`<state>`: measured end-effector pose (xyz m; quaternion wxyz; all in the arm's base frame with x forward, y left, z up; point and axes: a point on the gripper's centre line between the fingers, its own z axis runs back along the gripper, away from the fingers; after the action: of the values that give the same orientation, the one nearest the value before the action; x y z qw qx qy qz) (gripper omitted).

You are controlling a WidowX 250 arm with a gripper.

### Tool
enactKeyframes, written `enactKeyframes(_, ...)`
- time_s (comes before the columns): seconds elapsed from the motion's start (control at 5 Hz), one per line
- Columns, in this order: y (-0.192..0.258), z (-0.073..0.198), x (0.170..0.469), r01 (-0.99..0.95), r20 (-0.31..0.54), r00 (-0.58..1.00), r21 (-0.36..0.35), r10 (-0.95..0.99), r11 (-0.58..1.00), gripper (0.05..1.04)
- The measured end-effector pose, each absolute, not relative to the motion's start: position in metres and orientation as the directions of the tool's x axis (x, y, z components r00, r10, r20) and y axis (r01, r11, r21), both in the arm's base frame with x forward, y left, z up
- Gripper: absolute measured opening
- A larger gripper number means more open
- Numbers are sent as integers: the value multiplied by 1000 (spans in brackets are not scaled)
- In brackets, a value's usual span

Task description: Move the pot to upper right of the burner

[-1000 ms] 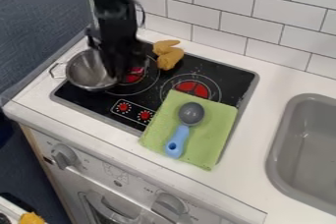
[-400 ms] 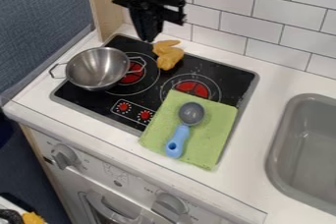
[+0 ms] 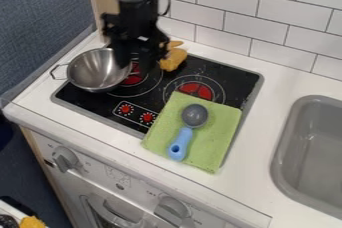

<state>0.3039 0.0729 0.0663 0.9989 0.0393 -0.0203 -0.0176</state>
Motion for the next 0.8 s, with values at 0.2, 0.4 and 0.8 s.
enactKeyframes(0.2, 87, 64, 297, -6, 21, 1000, 92, 4, 996, 994)
enactKeyframes(0.4, 94, 59, 287, -26, -6, 1000, 94, 27, 995, 1003)
enactKeyframes(0.8, 93, 25, 288, -44, -70, 996, 77, 50, 996, 1001)
